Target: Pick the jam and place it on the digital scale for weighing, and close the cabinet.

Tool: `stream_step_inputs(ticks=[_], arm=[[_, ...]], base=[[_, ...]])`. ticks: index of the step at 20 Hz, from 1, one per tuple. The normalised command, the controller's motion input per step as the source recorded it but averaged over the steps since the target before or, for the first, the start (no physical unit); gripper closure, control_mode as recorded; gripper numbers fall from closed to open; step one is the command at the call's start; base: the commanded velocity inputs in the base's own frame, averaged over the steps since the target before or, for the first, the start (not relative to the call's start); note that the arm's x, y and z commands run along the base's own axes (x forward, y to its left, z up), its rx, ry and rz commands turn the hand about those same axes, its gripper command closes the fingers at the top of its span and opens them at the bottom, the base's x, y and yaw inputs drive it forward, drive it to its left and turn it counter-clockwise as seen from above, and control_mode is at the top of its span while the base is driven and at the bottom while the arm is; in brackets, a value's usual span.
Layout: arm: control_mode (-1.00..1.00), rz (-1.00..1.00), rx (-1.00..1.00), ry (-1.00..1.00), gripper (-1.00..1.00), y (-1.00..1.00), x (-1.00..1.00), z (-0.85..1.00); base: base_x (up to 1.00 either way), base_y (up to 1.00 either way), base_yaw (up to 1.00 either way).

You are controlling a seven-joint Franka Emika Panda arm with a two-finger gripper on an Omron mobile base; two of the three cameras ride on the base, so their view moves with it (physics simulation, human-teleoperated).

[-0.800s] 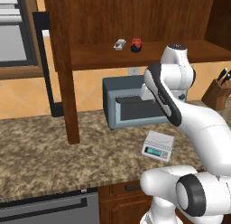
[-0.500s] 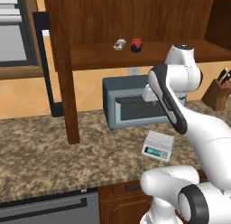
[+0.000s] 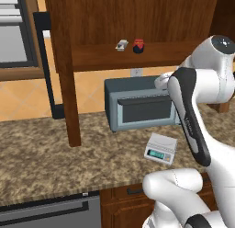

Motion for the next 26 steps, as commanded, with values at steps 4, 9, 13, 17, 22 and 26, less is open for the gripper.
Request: stream_step_inputs(ticks=[4,9,13,17,22,26], arm=[[-1.00,0.00,0.00,-0.21,-1.00,0.00,0.00,0.89],[-1.00,0.00,0.00,-0.04,-1.00,0.00,0.46,0.39],[-1.00,0.00,0.00,0.00,-1.00,0.00,0.58,0.16],[-1.00,0.00,0.00,0.03,-1.00,0.00,0.62,0.09],[-1.00,0.00,0.00,0.00,-1.00,0.00,0.74,0.08],[-1.00,0.00,0.00,0.00,-1.00,0.13,0.86,0.00]], base=[[0.00,0.00,0.00],[0.00,0.00,0.00],[0.00,0.00,0.00],[0.00,0.00,0.00],[0.00,0.00,0.00],[0.00,0.00,0.00]])
